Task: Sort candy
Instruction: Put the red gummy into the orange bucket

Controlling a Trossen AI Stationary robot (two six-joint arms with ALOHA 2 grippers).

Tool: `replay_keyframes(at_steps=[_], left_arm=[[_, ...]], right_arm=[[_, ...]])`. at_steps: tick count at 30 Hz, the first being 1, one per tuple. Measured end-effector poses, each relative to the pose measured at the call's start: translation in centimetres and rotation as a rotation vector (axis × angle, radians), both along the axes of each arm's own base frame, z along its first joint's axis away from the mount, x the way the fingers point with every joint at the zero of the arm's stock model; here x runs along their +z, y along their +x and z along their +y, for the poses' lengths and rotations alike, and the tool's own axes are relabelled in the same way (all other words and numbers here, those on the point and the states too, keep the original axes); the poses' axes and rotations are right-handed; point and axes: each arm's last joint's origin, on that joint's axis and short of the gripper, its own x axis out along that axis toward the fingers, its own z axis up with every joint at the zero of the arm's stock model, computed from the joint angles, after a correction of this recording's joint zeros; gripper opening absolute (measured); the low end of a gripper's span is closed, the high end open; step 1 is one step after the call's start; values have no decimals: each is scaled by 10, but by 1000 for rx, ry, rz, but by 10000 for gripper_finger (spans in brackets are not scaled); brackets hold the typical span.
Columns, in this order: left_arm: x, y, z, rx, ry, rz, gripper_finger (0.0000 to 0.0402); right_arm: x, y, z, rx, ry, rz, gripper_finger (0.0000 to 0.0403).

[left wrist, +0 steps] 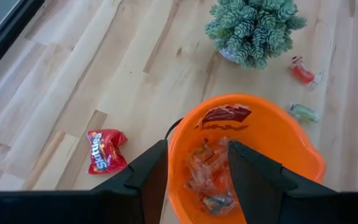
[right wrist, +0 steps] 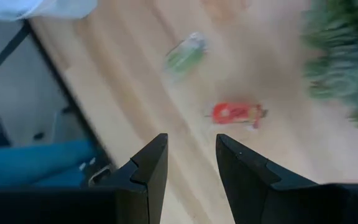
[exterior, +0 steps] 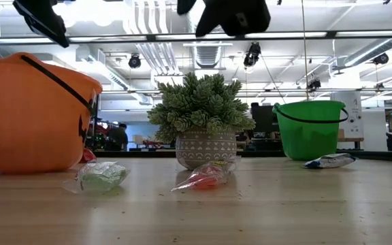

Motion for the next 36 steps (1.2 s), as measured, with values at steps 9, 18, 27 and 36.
replay_keyframes(at_steps=[9, 18, 27, 36], left_arm=[[0, 0, 0, 49, -38, -7, 150], [0, 0, -1, 29, -64, -10, 150], [0, -2, -1, 9, -50, -10, 150], [2, -6, -2, -46, -5, -18, 150]], right_arm=[[0, 1, 4, 137, 74, -27, 111], [0, 2, 5, 72, 90, -21, 151], [-33, 1, 1, -362, 52, 77, 219], [-84, -6, 10, -691, 130, 108, 221]])
